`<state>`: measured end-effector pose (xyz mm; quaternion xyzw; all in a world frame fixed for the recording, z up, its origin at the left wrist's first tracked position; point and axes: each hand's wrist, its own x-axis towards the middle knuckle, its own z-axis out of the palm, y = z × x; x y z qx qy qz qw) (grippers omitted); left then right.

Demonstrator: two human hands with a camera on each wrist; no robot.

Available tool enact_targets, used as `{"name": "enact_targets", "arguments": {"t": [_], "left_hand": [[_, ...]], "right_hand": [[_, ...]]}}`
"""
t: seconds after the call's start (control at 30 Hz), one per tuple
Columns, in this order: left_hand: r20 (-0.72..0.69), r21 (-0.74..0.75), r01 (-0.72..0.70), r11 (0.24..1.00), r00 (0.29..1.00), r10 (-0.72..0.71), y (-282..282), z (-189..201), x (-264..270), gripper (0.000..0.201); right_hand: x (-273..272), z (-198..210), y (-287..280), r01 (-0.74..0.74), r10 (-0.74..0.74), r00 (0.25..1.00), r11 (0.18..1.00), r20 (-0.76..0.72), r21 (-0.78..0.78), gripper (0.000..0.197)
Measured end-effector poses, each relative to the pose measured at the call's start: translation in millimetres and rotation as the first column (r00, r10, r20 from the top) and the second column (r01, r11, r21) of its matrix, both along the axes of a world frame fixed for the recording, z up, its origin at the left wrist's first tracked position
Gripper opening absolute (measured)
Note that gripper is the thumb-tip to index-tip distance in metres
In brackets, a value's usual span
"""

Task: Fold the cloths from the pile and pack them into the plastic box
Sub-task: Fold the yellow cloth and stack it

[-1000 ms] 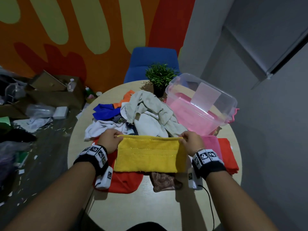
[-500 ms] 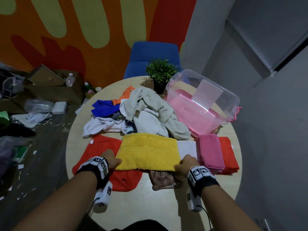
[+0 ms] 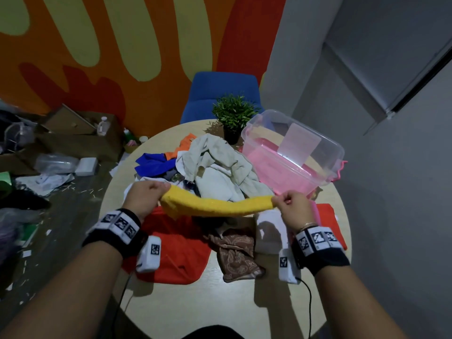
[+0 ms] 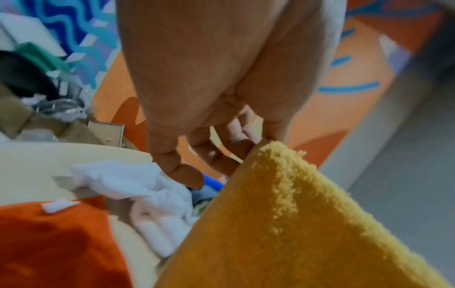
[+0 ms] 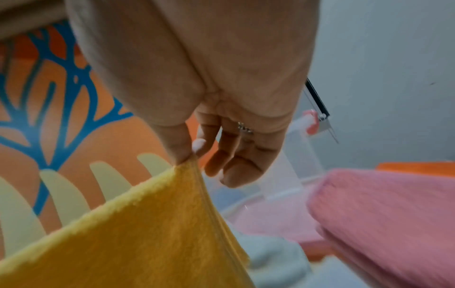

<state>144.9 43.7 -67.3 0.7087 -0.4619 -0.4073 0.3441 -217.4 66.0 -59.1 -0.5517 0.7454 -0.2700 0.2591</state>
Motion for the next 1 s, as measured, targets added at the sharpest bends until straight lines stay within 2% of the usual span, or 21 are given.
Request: {"name": "enact_targets", "arguments": {"t": [0.07, 0.1, 0.13, 0.2, 0.27, 0.37, 0.43, 0.53, 0.73, 0.9, 1.0], "left_hand": [[-0.320, -0.028, -0.070, 0.997, 0.946, 0.057, -6.8, 28.1, -0.7, 0.004], [-0.434, -0.050, -0.083, 0.995, 0.899, 0.053, -10.2, 40.2, 0.0, 0.012], [-0.516, -0.092, -0.076, 0.993, 0.857, 0.018, -13.2, 53.2, -0.2, 0.017], [-0.578, -0.208, -0.041, 0.977, 0.811, -0.089, -18.1, 74.8, 0.1, 0.023], [-0.571, -0.289, -0.029, 0.957, 0.807, -0.149, -21.7, 90.5, 0.1, 0.028], [-0.513, -0.363, -0.095, 0.927, 0.851, -0.114, -26.5, 102.4, -0.1, 0.030], [-0.468, -0.400, -0.134, 0.907, 0.880, -0.076, -27.6, 106.3, -1.3, 0.027], [-0.389, -0.440, -0.173, 0.881, 0.921, -0.013, -27.1, 106.1, -3.3, 0.024], [-0.144, -0.538, -0.123, 0.834, 0.988, 0.053, -21.8, 107.0, -8.3, 0.026], [-0.182, -0.523, -0.154, 0.838, 0.981, 0.066, -18.1, 105.2, -9.9, 0.027], [-0.187, -0.504, -0.153, 0.850, 0.980, 0.066, -19.8, 100.2, -8.0, 0.021]], "right_hand": [[-2.7, 27.2, -8.5, 0.023, -0.017, 0.998, 0.994, 0.063, -0.107, 0.015], [-5.2, 39.3, -13.1, 0.045, -0.028, 0.993, 0.988, 0.115, -0.146, 0.014], [-7.8, 50.0, -17.4, 0.075, -0.043, 0.984, 0.980, 0.172, -0.184, 0.014], [-11.1, 69.9, -23.2, 0.140, -0.060, 0.954, 0.956, 0.293, -0.258, 0.014], [-11.2, 88.1, -25.4, 0.179, -0.027, 0.905, 0.929, 0.424, -0.324, 0.016], [-9.9, 109.0, -24.0, 0.173, 0.064, 0.836, 0.912, 0.545, -0.373, 0.016], [-10.6, 115.6, -22.6, 0.143, 0.100, 0.834, 0.910, 0.543, -0.388, 0.022], [-13.9, 116.6, -23.6, 0.154, 0.073, 0.864, 0.904, 0.498, -0.399, 0.027], [-14.9, 112.1, -23.1, 0.184, 0.014, 0.905, 0.888, 0.426, -0.421, 0.026], [-15.3, 109.7, -20.3, 0.220, -0.014, 0.906, 0.869, 0.422, -0.444, 0.026], [-16.2, 106.5, -19.9, 0.209, -0.014, 0.915, 0.872, 0.404, -0.443, 0.024]]}}
